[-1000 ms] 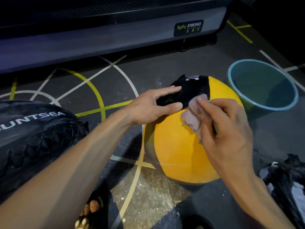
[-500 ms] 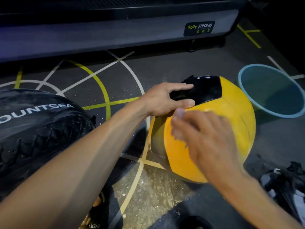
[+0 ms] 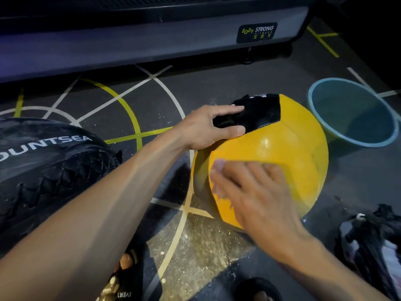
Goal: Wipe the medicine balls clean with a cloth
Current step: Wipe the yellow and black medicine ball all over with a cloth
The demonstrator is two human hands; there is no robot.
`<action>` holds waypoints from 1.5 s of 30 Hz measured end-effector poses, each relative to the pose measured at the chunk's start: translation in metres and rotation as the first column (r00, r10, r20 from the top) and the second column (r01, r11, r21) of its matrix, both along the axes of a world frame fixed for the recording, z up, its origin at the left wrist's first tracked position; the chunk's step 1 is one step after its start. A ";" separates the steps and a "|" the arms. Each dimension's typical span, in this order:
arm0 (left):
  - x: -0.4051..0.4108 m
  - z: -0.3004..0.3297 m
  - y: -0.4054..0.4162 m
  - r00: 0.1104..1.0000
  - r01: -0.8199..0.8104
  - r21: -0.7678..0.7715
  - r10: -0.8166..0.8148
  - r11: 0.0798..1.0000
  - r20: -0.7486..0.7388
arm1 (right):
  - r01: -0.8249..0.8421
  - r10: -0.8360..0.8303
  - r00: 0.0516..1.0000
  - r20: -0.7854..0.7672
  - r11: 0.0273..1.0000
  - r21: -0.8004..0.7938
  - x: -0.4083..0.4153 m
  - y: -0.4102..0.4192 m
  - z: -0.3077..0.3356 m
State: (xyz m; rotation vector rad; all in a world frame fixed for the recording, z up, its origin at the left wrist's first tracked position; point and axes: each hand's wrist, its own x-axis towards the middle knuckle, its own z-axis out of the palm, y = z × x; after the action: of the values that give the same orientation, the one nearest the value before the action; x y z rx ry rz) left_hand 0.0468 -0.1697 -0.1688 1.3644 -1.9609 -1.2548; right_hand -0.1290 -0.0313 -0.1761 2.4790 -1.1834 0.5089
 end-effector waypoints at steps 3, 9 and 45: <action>0.005 -0.002 0.001 0.999 0.008 -0.011 -0.008 1.000 -0.040 | 0.104 -0.103 0.984 0.142 0.995 0.002 0.003 -0.005 0.003; 0.043 -0.016 0.010 0.991 -0.087 0.003 0.086 0.996 -0.098 | 0.022 -0.034 0.984 0.177 0.997 0.070 0.004 0.036 -0.021; 0.064 -0.018 0.022 0.969 -0.228 0.085 0.235 0.970 -0.081 | 0.117 -0.251 0.736 0.629 0.962 0.246 -0.059 0.023 0.009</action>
State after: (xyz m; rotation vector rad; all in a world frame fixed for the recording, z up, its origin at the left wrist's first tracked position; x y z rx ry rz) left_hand 0.1110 -0.1479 -0.1872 1.4968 -1.6543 -1.2650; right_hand -0.1875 -0.0080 -0.1668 2.3457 -1.7899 1.3479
